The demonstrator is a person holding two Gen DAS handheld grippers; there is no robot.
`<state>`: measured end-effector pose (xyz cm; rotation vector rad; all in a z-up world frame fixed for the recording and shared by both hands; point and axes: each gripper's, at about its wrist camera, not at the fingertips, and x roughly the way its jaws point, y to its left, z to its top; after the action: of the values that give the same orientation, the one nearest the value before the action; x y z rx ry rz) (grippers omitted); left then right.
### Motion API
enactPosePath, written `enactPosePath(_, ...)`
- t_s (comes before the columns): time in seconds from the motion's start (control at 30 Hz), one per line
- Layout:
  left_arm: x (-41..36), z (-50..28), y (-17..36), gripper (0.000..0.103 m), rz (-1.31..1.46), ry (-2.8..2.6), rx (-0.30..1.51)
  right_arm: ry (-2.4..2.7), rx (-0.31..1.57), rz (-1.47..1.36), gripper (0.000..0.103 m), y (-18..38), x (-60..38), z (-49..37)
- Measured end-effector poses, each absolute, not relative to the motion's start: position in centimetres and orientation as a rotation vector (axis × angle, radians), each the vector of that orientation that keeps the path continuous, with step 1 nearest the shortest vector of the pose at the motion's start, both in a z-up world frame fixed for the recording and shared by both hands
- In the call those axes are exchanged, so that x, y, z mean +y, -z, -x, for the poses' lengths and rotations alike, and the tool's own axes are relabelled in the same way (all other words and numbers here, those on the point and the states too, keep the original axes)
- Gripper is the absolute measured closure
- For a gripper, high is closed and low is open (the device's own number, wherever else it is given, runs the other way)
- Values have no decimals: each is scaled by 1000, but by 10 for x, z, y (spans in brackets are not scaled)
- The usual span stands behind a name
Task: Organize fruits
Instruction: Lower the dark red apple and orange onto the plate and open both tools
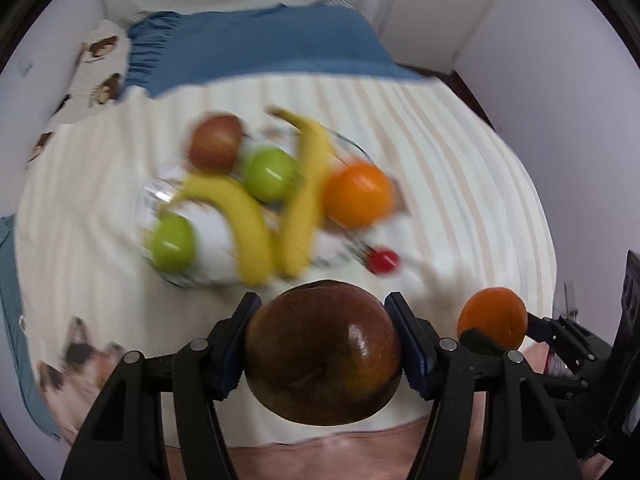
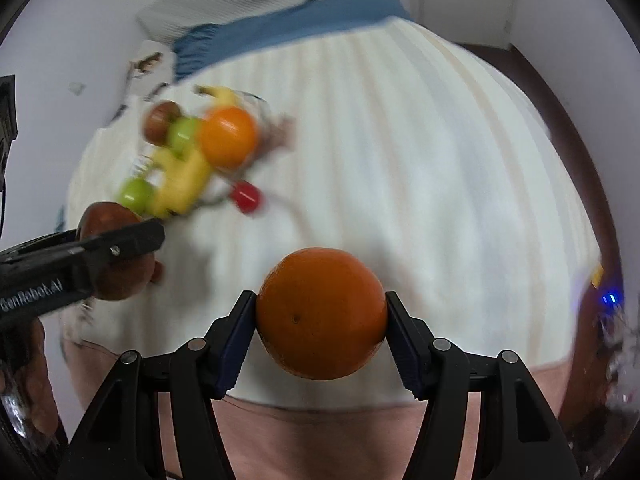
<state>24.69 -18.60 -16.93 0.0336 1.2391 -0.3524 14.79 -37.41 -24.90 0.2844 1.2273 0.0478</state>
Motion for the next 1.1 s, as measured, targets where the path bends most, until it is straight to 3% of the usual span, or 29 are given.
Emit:
enactPosePath(0.2, -109, -305, 173, 41, -20, 250, 1230, -163, 1158, -247, 38, 225, -304, -221)
enactPosePath(0.37, -81, -357, 212, 41, -6, 271, 1346, -203, 1173, -204, 38, 234, -253, -277)
enactPosePath(0.7, -85, -391, 249, 41, -2, 333, 1426, -159, 1263, -99, 38, 274, -215, -330)
enactPosePath(1.1, -88, -395, 267, 40, 165, 420, 1524, -156, 1281, -65, 37, 283, -206, -341)
